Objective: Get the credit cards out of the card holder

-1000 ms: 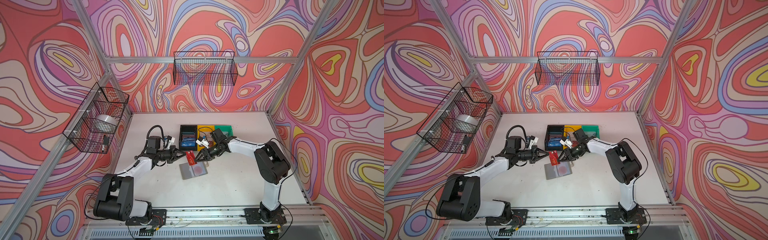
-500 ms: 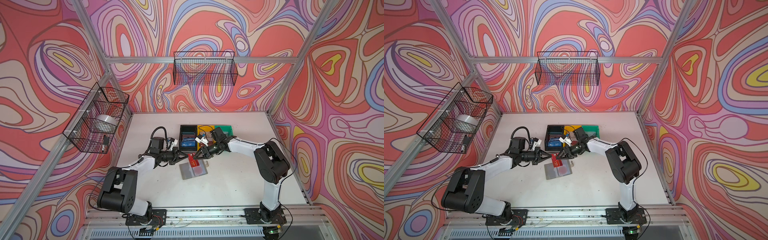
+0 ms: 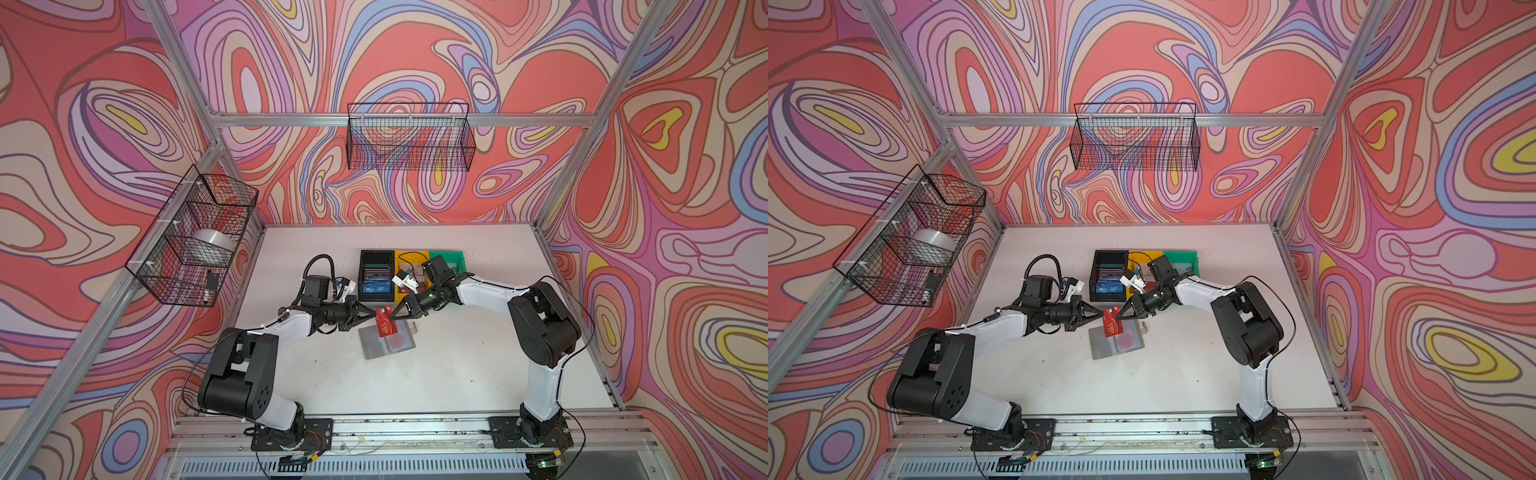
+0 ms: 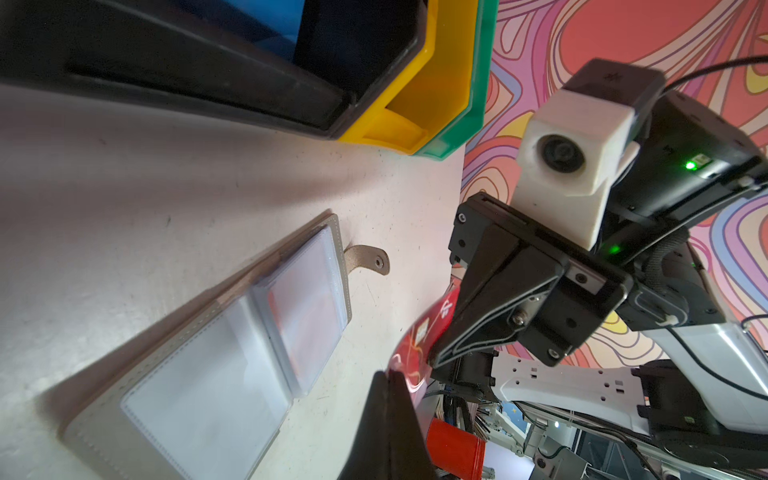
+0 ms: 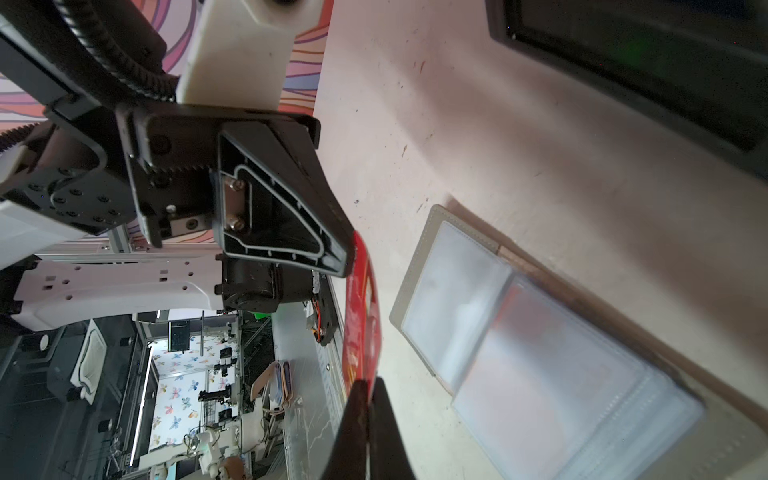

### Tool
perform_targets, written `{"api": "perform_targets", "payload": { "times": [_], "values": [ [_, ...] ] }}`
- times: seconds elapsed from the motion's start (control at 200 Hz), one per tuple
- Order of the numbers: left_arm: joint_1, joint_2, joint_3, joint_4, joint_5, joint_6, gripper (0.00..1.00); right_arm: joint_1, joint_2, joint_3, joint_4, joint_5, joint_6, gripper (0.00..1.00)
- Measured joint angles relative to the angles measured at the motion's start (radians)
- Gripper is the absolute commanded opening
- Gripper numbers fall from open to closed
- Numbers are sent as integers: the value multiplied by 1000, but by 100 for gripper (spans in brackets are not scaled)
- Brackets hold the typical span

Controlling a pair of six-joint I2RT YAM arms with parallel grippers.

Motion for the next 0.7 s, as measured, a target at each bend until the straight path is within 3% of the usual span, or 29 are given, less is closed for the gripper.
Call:
{"api": "perform_targets", "payload": {
  "times": [0.215, 0.406, 0.541, 0.696],
  "values": [
    [-2, 0, 10, -32, -5, 21, 14, 0, -4, 12, -51, -2, -51, 0],
    [5, -8, 37, -77, -40, 42, 21, 2, -7, 139, -284, 85, -200, 0],
    [10, -11, 53, -96, -56, 57, 21, -11, -6, 320, -515, 207, -337, 0],
    [10, -11, 53, -103, -64, 61, 21, -27, 9, 579, -719, 422, -466, 0]
  ]
}}
